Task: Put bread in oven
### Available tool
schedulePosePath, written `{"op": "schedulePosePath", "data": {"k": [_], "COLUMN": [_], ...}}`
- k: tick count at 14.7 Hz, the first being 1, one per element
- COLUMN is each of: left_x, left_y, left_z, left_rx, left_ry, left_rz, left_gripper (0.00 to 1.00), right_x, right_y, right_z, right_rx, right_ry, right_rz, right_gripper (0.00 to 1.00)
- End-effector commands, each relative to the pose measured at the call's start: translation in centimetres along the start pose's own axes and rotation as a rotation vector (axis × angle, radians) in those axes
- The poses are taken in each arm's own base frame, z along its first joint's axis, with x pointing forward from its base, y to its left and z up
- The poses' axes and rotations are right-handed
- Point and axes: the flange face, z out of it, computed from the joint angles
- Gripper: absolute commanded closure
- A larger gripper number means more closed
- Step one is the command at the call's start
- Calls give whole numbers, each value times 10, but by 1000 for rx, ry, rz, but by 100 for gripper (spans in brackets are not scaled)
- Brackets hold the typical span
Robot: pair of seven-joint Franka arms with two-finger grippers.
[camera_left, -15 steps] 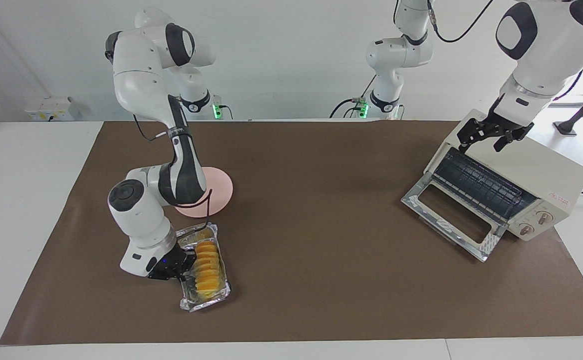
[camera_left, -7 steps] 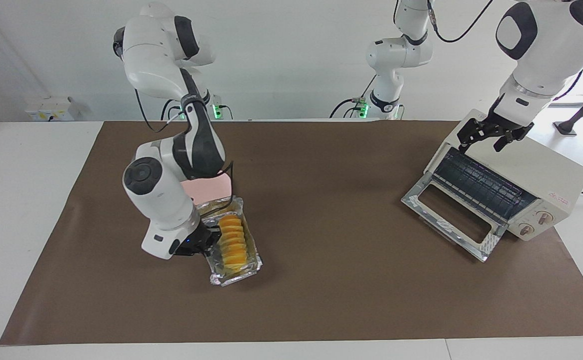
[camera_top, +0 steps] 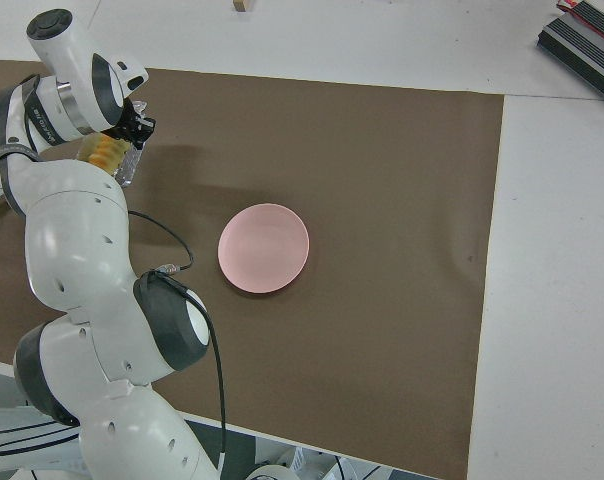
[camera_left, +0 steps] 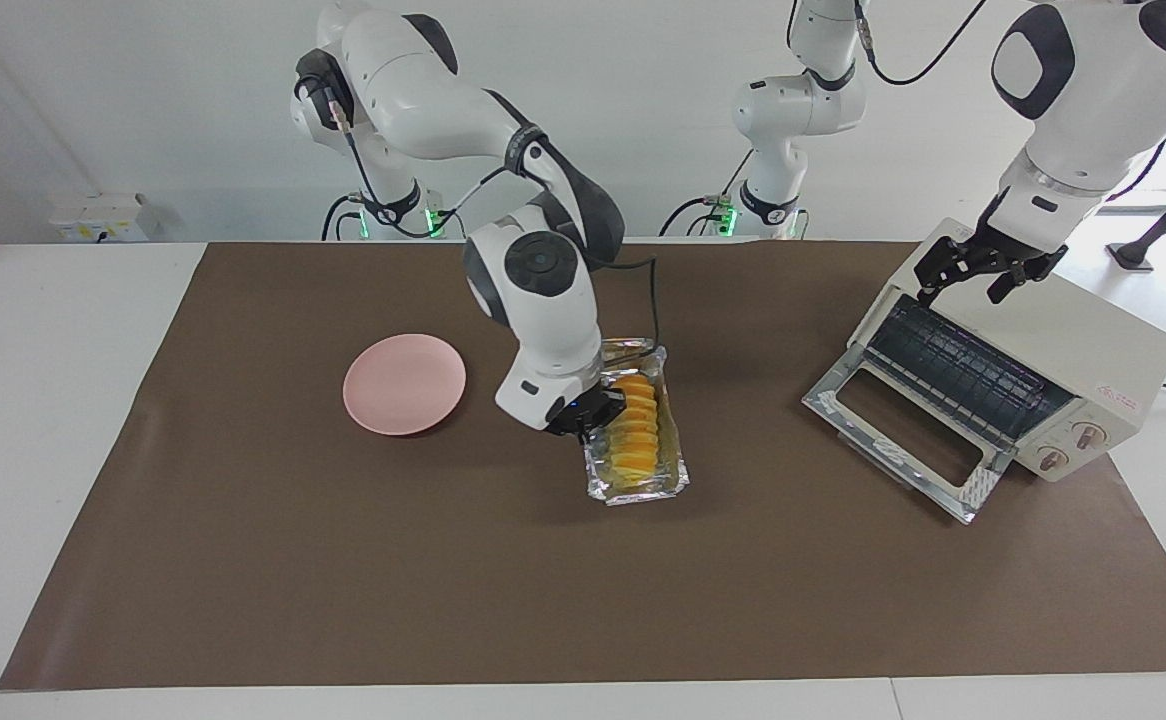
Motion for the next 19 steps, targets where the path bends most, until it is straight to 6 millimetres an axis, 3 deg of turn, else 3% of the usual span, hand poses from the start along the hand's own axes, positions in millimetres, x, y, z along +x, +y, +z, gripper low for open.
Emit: {"op": "schedulePosePath", "data": {"k": [1, 4, 5, 8, 11, 12, 13, 14, 16, 18, 19], "left_x": [-4, -4, -4, -4, -4, -4, -4, -4, -4, -4, -3], "left_y": [-1, -1, -1, -1, -1, -1, -1, -1, 1, 6, 10], "left_z": [-3, -3, -3, -3, -3, -3, -3, -3, -3, -3, -3], "left_rx": [-16, -16, -16, -16, -14, -16, -16, -16, -16, -16, -14], "left_ry": [9, 9, 9, 9, 9, 9, 9, 9, 10, 13, 18], "left_rz": [3, 3, 3, 3, 3, 3, 3, 3, 6, 15, 21], "left_gripper": [0, 0, 0, 0, 0, 0, 0, 0, 0, 0, 0], "right_x": [-23, -53, -58, -69, -85, -86, -86, -86, -83, -75, -64], "right_y": [-22, -48, -45, -43, -58, -59, -58, -59, -57, -44, -28], "right_z": [26, 52, 62, 72, 78, 78, 78, 78, 72, 48, 32], "right_rx": [26, 49, 48, 57, 67, 68, 65, 63, 56, 21, 0], "right_ry": [27, 61, 64, 85, 95, 94, 93, 90, 84, 50, 32], "right_rz": [43, 66, 68, 65, 66, 75, 84, 86, 101, 118, 141], "right_gripper": [100, 100, 100, 100, 100, 82, 34, 4, 0, 0, 0]}}
